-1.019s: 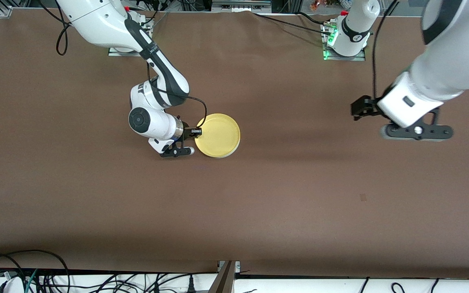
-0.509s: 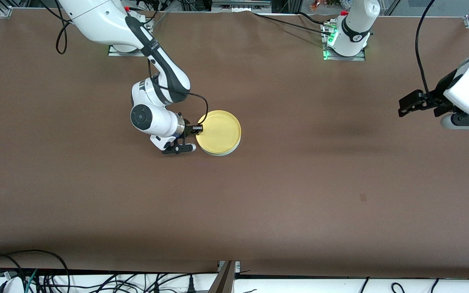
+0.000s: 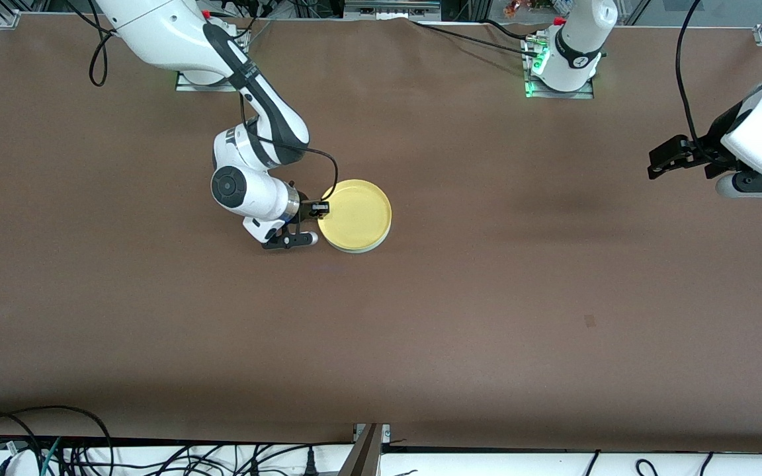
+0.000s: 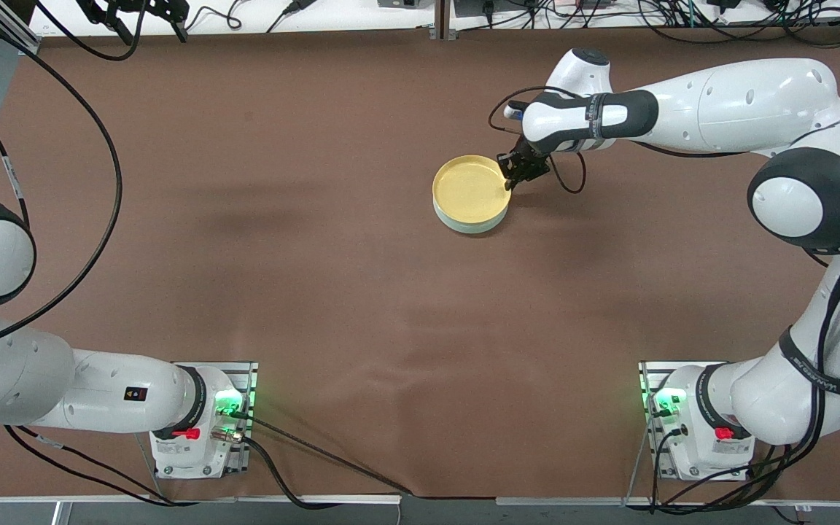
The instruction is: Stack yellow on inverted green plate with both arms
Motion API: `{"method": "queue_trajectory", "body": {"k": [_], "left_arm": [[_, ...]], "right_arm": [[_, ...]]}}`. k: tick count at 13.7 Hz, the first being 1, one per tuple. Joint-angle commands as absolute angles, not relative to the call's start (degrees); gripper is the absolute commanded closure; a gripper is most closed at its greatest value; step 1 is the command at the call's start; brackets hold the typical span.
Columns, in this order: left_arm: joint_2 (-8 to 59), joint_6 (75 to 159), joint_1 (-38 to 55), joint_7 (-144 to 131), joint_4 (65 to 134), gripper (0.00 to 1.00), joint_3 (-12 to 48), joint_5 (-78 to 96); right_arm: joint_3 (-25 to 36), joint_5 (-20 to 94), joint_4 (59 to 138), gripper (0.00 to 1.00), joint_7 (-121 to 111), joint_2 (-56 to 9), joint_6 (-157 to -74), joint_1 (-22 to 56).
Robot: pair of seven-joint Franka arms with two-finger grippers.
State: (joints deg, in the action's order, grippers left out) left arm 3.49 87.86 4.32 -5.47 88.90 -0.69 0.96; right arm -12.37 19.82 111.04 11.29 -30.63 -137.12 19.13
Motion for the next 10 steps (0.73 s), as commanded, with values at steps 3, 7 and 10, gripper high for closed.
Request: {"method": "queue_trajectory", "body": {"k": [3,7,10], "left_arm": [[4.1,88.9,4.0,-5.8,86.8,0.0,-0.4,0.3],[5.7,88.8,4.0,-5.7,85.3,0.0,-0.4,0.2],[5.9,89.1,4.0,-5.8,84.9,0.0,-0.4,0.3]], "right_arm": [[-13.4,20.7,113.0,1.0,11.5,-27.3,-137.5,19.0],[-13.4,20.7,113.4,1.0,11.6,-27.2,-137.5,19.0],[-13.4,20.7,114.6,1.0,11.5,-27.0,-137.5,19.0]]}}
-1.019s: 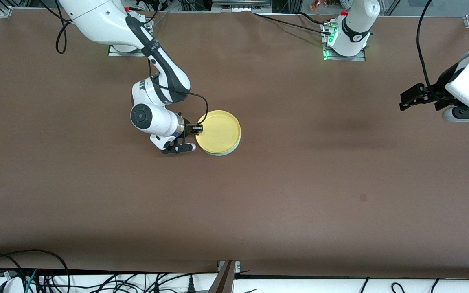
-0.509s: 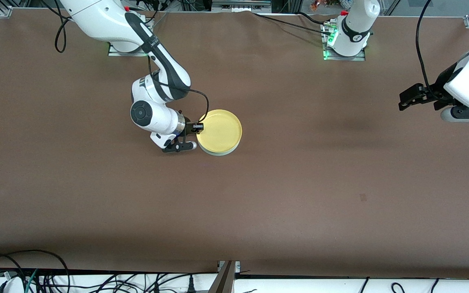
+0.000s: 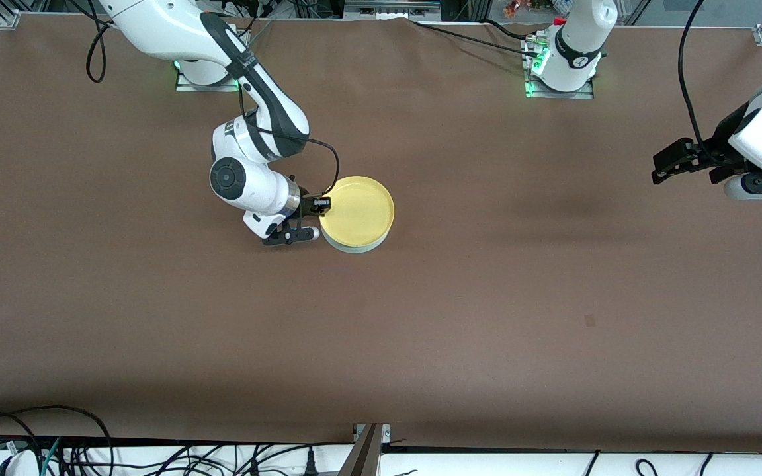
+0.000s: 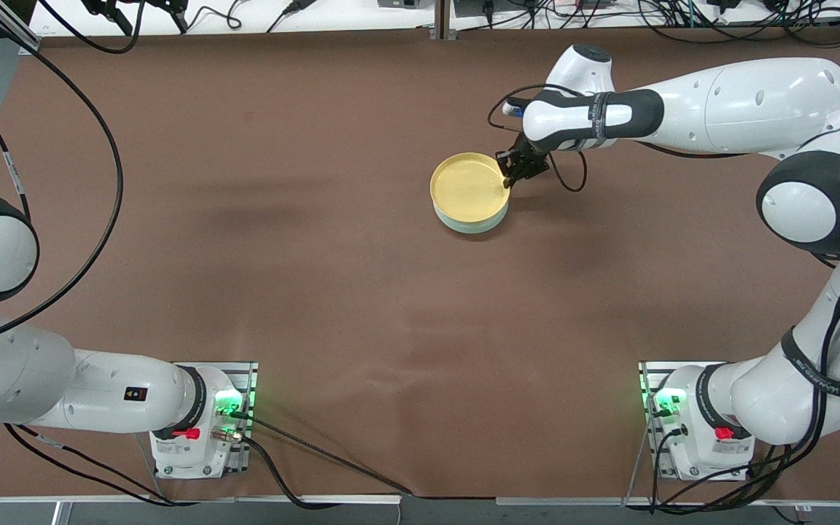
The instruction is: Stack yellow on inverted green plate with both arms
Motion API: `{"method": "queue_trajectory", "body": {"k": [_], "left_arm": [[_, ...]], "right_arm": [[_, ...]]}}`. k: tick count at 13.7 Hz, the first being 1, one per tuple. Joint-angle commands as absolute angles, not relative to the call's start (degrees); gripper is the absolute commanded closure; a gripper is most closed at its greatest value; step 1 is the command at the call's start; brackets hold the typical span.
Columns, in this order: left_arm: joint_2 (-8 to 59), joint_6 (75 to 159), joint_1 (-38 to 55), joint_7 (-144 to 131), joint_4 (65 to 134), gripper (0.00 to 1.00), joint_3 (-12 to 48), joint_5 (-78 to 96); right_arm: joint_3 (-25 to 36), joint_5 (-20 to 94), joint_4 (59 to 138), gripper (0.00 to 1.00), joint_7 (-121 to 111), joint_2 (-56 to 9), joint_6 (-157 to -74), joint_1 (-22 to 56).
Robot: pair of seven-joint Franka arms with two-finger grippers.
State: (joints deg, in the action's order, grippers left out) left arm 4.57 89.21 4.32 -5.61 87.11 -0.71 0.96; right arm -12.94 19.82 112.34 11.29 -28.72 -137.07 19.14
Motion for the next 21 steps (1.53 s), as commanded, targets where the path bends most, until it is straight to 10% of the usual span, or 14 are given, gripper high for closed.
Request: {"method": "queue_trajectory", "body": {"k": [1,18,19,20,21], "left_arm": [[6.1,89.2,4.2,-5.9,84.8,0.0,-0.4,0.3],[7.8,89.2,2.7,-5.7,84.8,0.0,-0.6,0.2],[7.8,89.2,2.7,-5.7,84.8,0.0,-0.6,0.2],[7.8,89.2,2.8,-5.7,84.8,0.0,-0.6,0.2],[8.0,89.2,2.8,-5.8,84.8,0.0,-0.6,0.2]], "right_arm": [[-13.4,20.7,114.6,1.0,11.5,-27.1,-137.5,19.0],[-13.4,20.7,113.7,1.0,11.3,-29.3,-139.2,19.0],[-13.4,20.7,113.5,0.86,11.5,-29.3,-139.1,18.9],[-13.4,20.7,113.1,0.2,11.5,-29.4,-139.0,18.7],[-13.4,20.7,112.9,0.0,11.4,-29.4,-139.0,18.9]]}}
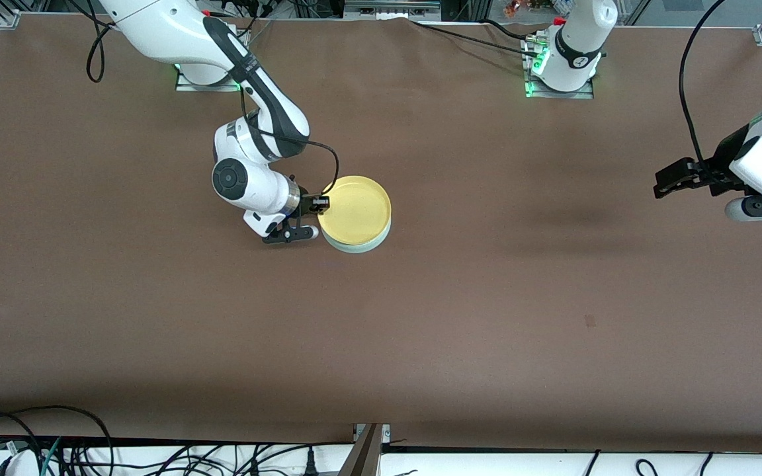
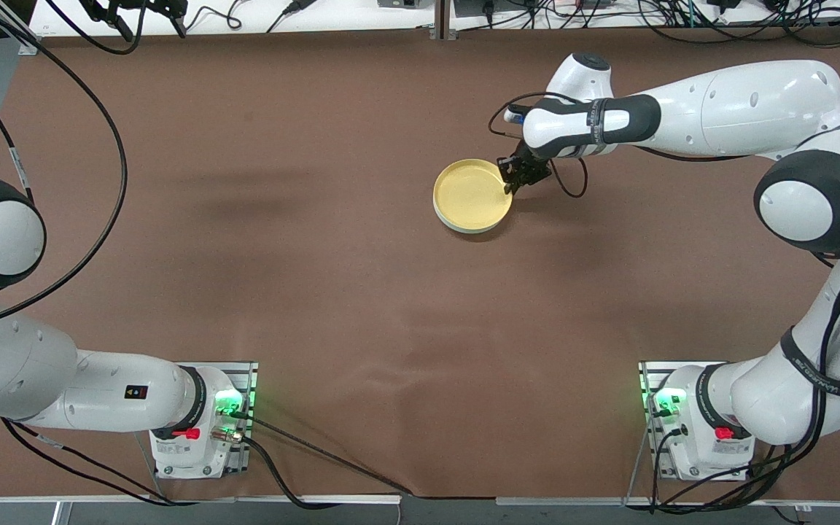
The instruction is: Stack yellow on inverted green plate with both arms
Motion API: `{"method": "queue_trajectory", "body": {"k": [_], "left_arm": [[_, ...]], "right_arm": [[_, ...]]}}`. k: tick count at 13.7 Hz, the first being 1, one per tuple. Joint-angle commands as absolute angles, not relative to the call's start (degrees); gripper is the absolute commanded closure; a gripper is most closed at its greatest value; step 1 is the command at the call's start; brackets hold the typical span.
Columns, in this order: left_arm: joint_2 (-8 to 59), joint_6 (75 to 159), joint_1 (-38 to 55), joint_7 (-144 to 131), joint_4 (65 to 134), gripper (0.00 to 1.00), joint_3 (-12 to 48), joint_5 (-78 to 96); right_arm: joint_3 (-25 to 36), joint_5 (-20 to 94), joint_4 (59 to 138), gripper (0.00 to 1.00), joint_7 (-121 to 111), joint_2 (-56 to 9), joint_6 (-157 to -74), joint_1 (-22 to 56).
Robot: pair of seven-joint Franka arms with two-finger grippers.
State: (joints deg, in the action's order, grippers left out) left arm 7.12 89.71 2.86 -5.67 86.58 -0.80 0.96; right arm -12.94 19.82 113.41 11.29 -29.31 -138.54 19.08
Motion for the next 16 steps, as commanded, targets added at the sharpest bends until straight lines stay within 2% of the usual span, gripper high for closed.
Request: {"method": "queue_trajectory", "body": {"k": [1,3,5,9,11,16], "left_arm": [[8.0,89.2,2.8,-5.7,84.8,0.0,-0.6,0.1],[8.0,89.2,2.8,-5.7,84.7,0.0,-0.5,0.1],[8.0,89.2,2.9,-5.7,84.7,0.0,-0.5,0.1],[8.0,89.2,2.9,-5.7,84.7,0.0,-0.5,0.2],[8.0,89.2,3.1,-5.7,84.7,0.0,-0.4,0.1],[8.0,89.2,3.1,-5.7,84.7,0.0,-0.4,0.1]], "right_arm": [[-13.3,20.7,112.6,0.0,11.4,-29.4,-138.9,19.0],[-12.9,20.6,111.5,0.0,10.5,-28.0,-138.0,18.5],[-10.7,19.9,109.4,0.0,10.4,-26.3,-133.8,18.5],[-3.2,17.2,96.7,0.0,8.8,-25.8,-115.6,18.2],[-1.4,12.9,90.6,0.0,8.6,-26.5,-109.3,17.5],[-0.9,0.2,85.0,0.0,8.1,-26.0,-105.8,14.8]]}}
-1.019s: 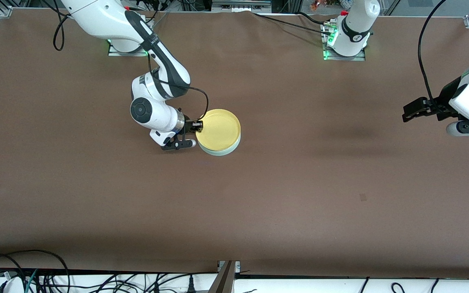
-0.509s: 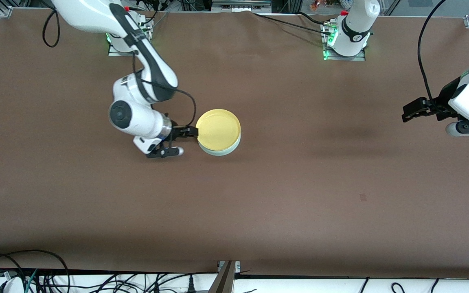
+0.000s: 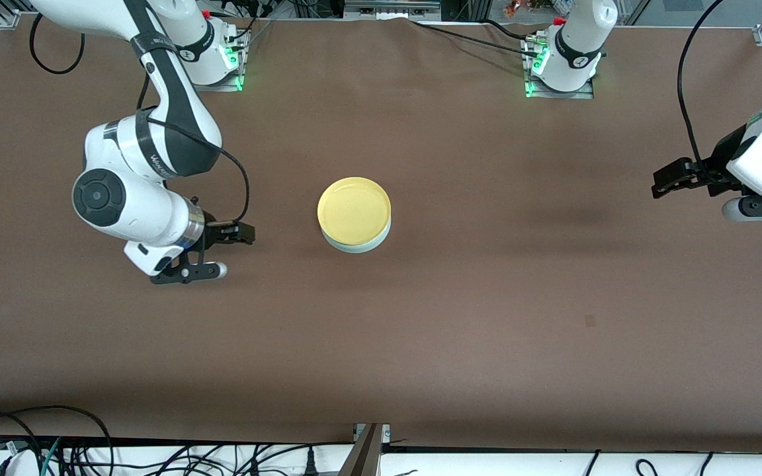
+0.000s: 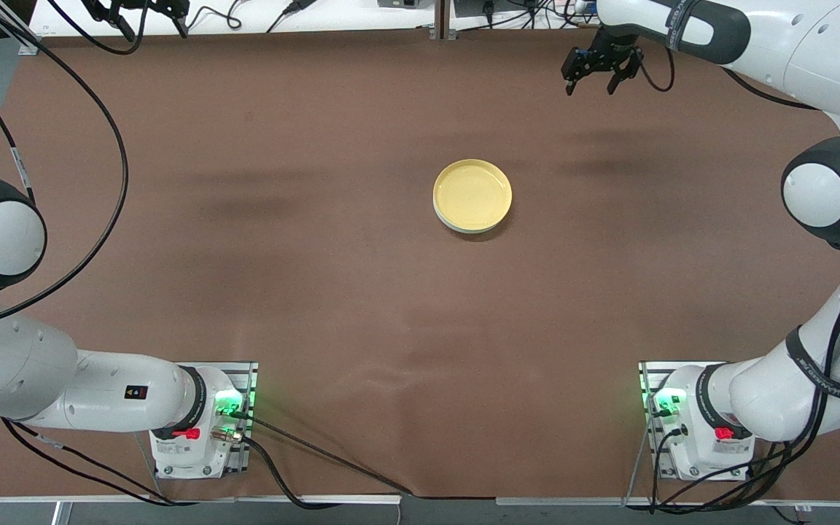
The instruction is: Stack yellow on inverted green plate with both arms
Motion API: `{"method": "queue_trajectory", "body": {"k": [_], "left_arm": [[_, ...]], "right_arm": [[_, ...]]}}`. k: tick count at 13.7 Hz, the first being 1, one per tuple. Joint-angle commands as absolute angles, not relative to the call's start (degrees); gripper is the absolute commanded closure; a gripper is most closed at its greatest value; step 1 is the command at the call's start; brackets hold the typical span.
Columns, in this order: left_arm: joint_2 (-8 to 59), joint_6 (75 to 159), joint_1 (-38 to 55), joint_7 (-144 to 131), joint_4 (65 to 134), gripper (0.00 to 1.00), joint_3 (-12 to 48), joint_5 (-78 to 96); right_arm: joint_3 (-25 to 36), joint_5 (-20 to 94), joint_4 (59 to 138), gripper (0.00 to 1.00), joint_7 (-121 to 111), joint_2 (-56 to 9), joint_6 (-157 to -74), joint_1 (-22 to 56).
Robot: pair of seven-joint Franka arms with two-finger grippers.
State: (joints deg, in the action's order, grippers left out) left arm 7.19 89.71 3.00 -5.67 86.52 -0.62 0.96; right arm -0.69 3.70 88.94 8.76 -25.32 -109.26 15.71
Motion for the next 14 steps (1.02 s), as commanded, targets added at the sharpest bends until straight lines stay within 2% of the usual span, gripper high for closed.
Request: {"method": "queue_trajectory", "body": {"k": [1,3,5,9,11,14], "left_arm": [[8.0,89.2,3.1,-5.7,84.7,0.0,-0.4,0.1],[8.0,89.2,3.1,-5.7,84.7,0.0,-0.4,0.1],[8.0,89.2,3.1,-5.7,84.7,0.0,-0.4,0.1],[8.0,89.2,3.1,-5.7,84.5,0.0,-0.4,0.1],[8.0,89.2,3.0,-5.7,84.5,0.0,-0.4,0.1],[8.0,89.2,3.0,-5.8,84.5,0.0,-0.4,0.2]], "right_arm": [[-0.4,-0.4,82.6,0.0,7.8,-25.9,-102.1,14.1],[0.4,-0.4,76.8,0.0,5.0,-25.9,-94.2,12.5],[0.6,-0.1,74.2,0.0,3.2,-25.4,-88.1,10.2],[0.4,-0.8,74.9,0.0,4.0,-18.9,-86.8,8.8],[-0.2,-6.7,76.5,0.0,2.1,-15.7,-86.3,8.7],[-0.1,-6.6,78.7,0.0,1.8,-8.6,-85.5,7.5]]}}
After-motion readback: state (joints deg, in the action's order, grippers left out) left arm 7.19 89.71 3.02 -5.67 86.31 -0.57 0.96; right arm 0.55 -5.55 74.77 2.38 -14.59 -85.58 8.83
